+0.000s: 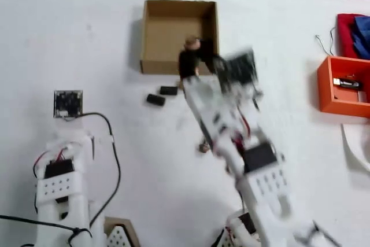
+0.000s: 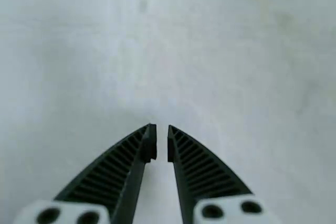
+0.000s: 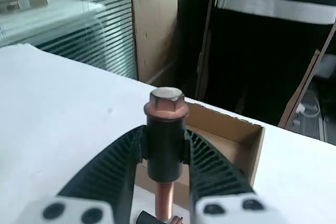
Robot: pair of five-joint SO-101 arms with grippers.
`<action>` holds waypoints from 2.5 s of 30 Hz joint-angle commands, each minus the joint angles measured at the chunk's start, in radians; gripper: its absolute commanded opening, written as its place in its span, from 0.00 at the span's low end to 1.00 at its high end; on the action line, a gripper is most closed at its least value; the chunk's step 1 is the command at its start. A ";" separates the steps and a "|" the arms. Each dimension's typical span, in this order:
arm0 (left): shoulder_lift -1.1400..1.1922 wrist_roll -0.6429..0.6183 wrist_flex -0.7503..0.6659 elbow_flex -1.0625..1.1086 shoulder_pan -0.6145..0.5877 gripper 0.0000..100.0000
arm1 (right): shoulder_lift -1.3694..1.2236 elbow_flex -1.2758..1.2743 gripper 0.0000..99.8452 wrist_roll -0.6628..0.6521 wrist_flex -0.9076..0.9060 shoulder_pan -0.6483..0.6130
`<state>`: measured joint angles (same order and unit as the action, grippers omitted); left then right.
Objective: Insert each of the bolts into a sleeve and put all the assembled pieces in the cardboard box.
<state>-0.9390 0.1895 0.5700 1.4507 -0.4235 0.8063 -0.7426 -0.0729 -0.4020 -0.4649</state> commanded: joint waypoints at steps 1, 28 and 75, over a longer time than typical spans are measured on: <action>-0.006 0.003 -0.015 -0.002 -0.006 0.07 | -0.335 0.399 0.02 -0.003 -0.081 0.010; -0.006 0.003 -0.018 -0.002 -0.005 0.07 | -1.570 1.679 0.02 0.152 -0.495 0.122; -0.006 0.003 -0.018 -0.001 -0.005 0.07 | -2.025 1.946 0.02 0.163 -0.512 0.137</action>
<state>-0.9390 0.1895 0.5700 1.4569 -0.4219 -1.2221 1.1538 0.0867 -0.9314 -0.3360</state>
